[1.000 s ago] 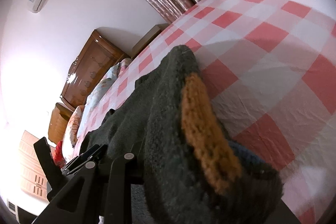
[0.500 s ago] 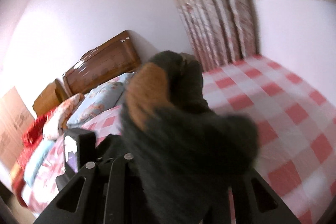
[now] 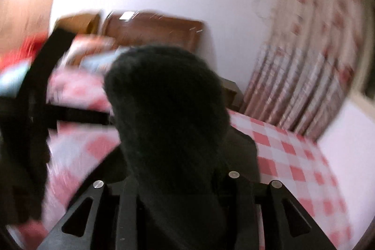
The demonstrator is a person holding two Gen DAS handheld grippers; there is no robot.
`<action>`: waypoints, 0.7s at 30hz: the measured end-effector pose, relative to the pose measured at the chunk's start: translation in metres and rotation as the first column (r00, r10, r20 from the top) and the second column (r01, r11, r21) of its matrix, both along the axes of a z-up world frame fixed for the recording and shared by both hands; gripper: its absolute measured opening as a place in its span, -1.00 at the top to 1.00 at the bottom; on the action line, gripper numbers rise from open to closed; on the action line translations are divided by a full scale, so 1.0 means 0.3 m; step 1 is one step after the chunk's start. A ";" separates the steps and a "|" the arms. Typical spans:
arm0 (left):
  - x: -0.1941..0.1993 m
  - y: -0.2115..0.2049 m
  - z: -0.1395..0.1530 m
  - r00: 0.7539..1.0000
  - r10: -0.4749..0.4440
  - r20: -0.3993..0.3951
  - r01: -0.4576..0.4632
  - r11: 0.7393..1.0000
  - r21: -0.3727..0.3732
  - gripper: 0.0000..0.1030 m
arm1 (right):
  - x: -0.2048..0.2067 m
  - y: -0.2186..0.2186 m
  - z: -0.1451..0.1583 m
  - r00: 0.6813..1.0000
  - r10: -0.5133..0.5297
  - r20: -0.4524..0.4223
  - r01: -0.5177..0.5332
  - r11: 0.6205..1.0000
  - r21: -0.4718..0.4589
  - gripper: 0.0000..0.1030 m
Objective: Fold small clothes
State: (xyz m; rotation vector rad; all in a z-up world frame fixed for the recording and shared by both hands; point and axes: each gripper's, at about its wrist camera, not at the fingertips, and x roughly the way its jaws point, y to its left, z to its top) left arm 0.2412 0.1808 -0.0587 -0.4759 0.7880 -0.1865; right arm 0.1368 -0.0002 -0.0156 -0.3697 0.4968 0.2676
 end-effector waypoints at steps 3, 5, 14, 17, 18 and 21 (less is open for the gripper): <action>-0.033 0.065 -0.046 0.999 0.045 -0.028 -0.046 0.998 -0.044 0.35 | -0.033 0.100 -0.146 0.993 0.102 -0.052 -0.110 0.973 -0.201 0.78; -0.032 0.058 -0.058 0.999 0.025 -0.046 -0.026 0.999 -0.024 0.35 | -0.092 0.112 -0.207 0.990 0.141 0.001 -0.135 0.948 -0.290 0.84; 0.000 -0.050 -0.127 0.993 -0.073 -0.096 0.079 0.995 0.056 0.41 | -0.221 0.014 -0.094 0.968 0.222 0.117 -0.207 0.969 -0.134 1.00; -0.001 -0.054 -0.126 0.993 -0.074 -0.089 0.081 0.994 0.073 0.42 | -0.248 0.091 -0.169 0.957 0.281 0.078 -0.250 0.928 -0.275 0.99; 0.000 -0.054 -0.125 0.993 -0.077 -0.090 0.084 0.994 0.076 0.42 | -0.245 0.104 -0.201 0.957 0.284 0.062 -0.253 0.917 -0.309 0.55; 0.000 -0.036 -0.117 0.992 -0.065 -0.106 0.075 0.993 0.086 0.43 | -0.249 0.142 -0.264 0.955 0.286 0.081 -0.231 0.885 -0.405 -0.42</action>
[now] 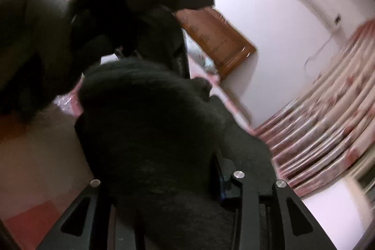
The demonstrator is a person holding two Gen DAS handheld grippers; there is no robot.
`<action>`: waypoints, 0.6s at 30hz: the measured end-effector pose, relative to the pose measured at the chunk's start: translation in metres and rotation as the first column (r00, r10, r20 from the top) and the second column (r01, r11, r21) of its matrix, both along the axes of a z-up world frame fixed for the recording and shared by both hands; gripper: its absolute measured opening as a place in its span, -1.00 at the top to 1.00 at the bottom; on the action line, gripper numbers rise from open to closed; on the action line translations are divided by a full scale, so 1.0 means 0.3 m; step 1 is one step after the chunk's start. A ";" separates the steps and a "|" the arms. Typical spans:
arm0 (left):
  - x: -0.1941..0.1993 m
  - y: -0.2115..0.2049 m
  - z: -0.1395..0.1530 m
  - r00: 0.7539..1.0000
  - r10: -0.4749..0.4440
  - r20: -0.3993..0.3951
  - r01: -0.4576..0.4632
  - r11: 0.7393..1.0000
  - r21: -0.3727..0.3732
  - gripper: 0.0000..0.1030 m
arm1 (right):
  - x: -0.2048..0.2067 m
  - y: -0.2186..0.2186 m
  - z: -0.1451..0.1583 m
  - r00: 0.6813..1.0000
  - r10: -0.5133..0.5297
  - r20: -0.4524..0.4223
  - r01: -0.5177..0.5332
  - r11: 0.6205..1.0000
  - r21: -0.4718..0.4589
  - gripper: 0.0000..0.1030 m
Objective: Fold small clothes
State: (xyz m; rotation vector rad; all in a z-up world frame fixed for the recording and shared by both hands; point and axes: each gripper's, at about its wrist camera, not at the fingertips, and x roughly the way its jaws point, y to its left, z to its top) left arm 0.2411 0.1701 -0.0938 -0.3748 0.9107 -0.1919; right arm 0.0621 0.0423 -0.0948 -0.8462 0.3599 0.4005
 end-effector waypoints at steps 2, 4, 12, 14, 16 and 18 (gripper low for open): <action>-0.012 0.024 0.033 0.999 0.042 0.022 -0.043 0.999 0.026 0.43 | 0.009 -0.001 0.001 1.000 -0.003 -0.009 0.003 1.000 -0.001 -0.83; -0.032 0.046 0.102 0.994 0.083 0.069 -0.086 0.995 0.051 0.43 | 0.002 0.006 -0.002 1.000 -0.004 -0.008 0.004 1.000 -0.010 -0.85; -0.117 -0.114 0.377 0.959 -0.090 0.270 0.055 0.989 0.137 0.39 | 0.073 0.043 0.078 0.999 -0.038 0.030 0.036 0.999 0.040 0.08; -0.118 -0.143 0.381 0.958 -0.120 0.261 0.083 0.985 0.150 0.40 | 0.084 0.062 0.023 1.000 -0.010 0.017 0.011 0.999 -0.034 -1.00; -0.104 -0.169 0.368 0.960 -0.157 0.230 0.119 0.978 0.168 0.40 | 0.056 0.068 -0.005 0.997 -0.001 0.082 0.005 0.998 -0.056 -1.00; -0.089 -0.208 0.361 0.961 -0.194 0.196 0.155 0.968 0.200 0.40 | 0.058 0.055 0.006 0.998 -0.005 0.058 0.007 0.999 -0.039 -1.00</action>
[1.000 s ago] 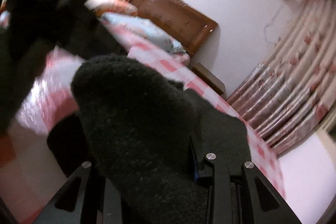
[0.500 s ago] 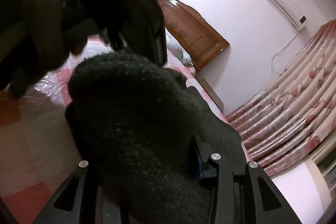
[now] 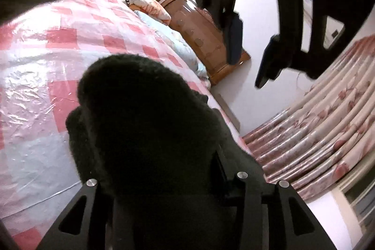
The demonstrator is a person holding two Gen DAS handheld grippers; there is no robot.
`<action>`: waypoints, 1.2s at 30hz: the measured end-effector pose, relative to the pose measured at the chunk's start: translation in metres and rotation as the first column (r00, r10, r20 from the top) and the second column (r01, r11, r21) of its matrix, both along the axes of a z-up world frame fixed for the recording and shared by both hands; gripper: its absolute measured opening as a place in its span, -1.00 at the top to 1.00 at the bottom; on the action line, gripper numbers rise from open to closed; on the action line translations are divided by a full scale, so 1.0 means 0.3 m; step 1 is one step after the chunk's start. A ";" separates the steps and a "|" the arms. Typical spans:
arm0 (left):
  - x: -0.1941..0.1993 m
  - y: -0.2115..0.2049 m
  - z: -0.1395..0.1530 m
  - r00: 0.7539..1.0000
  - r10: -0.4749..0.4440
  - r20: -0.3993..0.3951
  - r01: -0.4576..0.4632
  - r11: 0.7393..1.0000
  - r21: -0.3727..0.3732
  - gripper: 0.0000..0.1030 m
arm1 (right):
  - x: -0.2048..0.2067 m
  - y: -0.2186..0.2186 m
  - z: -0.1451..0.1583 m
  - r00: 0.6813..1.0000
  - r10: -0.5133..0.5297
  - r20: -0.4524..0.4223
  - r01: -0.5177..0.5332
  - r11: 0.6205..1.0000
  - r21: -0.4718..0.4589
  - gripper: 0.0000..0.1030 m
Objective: Fold small clothes
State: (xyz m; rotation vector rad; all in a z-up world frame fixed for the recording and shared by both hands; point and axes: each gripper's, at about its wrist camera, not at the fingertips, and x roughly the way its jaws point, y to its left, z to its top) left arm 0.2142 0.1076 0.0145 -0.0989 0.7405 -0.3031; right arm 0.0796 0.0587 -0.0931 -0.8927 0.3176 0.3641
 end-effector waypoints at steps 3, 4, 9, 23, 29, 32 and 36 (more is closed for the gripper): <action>0.018 -0.091 0.032 0.996 -0.085 -0.002 0.084 0.991 0.102 0.40 | -0.034 -0.036 0.042 0.998 0.049 -0.042 -0.048 0.999 0.018 -1.00; 0.017 -0.125 0.047 0.994 -0.112 0.004 0.111 0.985 0.133 0.40 | -0.060 -0.054 0.059 0.996 0.075 -0.048 -0.073 0.997 0.037 -1.00; 0.059 -0.289 0.058 0.974 -0.224 -0.015 0.221 0.948 0.230 0.39 | -0.118 -0.219 0.131 0.984 0.140 -0.111 -0.118 0.976 0.182 -1.00; 0.136 -0.198 -0.241 0.976 -0.212 -0.053 0.213 0.977 0.019 0.40 | -0.014 -0.357 0.056 0.970 0.084 -0.229 -0.019 0.961 0.275 -1.00; 0.205 -0.239 -0.241 0.986 -0.157 -0.047 0.160 0.985 0.070 0.39 | 0.082 -0.373 0.061 0.966 0.082 -0.247 -0.014 0.964 0.266 -1.00; 0.270 -0.228 -0.239 0.992 -0.112 -0.059 0.115 0.992 0.046 0.39 | 0.156 -0.382 0.066 0.961 0.094 -0.260 -0.022 0.963 0.267 -1.00; 0.324 -0.241 -0.237 0.998 -0.038 -0.055 0.042 0.997 0.069 0.39 | 0.221 -0.417 0.063 0.955 0.135 -0.263 -0.056 0.957 0.286 -1.00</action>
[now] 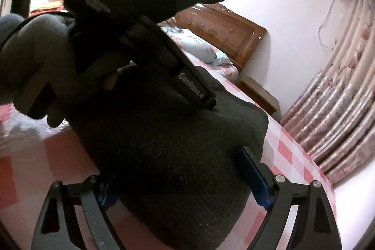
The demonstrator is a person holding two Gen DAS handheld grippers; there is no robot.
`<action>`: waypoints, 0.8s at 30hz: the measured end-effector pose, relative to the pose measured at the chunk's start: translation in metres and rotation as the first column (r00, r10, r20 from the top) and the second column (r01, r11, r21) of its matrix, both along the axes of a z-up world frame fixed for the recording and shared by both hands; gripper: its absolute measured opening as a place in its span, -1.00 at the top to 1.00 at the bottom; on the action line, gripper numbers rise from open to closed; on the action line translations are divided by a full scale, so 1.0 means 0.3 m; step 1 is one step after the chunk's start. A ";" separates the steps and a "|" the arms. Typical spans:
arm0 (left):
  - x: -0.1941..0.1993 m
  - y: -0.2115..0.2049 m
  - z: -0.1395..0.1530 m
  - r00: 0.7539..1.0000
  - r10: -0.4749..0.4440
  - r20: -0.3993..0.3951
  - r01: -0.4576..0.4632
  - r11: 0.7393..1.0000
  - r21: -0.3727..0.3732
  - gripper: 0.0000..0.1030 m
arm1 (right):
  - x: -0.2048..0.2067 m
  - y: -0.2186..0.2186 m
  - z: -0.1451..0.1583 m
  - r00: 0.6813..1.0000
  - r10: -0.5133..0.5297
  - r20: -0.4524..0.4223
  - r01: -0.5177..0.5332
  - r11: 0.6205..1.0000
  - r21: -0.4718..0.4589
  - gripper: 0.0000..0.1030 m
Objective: Fold small clothes
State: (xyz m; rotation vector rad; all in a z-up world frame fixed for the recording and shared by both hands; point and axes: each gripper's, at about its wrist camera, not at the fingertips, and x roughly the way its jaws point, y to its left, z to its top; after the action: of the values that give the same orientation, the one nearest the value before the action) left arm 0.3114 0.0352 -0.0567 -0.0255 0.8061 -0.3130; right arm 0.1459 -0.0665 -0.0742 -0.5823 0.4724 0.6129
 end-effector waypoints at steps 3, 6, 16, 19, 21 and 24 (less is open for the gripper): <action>0.024 -0.001 -0.001 1.000 0.025 -0.003 -0.025 1.000 0.003 0.39 | 0.028 -0.008 0.015 0.999 0.008 -0.035 -0.008 1.000 0.011 -1.00; 0.023 -0.003 -0.004 1.000 0.024 -0.002 -0.024 1.000 0.014 0.39 | 0.017 0.011 0.049 0.997 -0.017 -0.081 0.015 0.999 -0.031 -1.00; 0.024 0.007 -0.004 1.000 0.008 0.000 -0.008 1.000 -0.005 0.39 | -0.014 -0.102 0.149 0.968 0.092 -0.235 -0.064 0.991 0.121 -1.00; 0.029 0.020 -0.005 1.000 -0.003 -0.007 0.003 1.000 -0.031 0.40 | -0.060 -0.116 0.190 0.958 0.171 -0.231 -0.144 0.981 0.131 -1.00; 0.031 0.022 -0.004 1.000 -0.005 -0.010 0.005 0.999 -0.042 0.41 | -0.050 -0.138 0.225 0.963 0.163 -0.212 -0.122 0.973 0.196 -1.00; 0.030 0.020 -0.005 1.000 -0.004 -0.007 0.004 0.999 -0.038 0.41 | -0.011 -0.158 0.245 0.977 0.099 -0.189 -0.044 0.961 0.275 -1.00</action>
State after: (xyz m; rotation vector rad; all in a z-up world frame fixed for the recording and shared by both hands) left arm 0.3205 0.0412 -0.0582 -0.0607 0.8074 -0.3322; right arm 0.1426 -0.1138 -0.0005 -0.2796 0.5489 0.7959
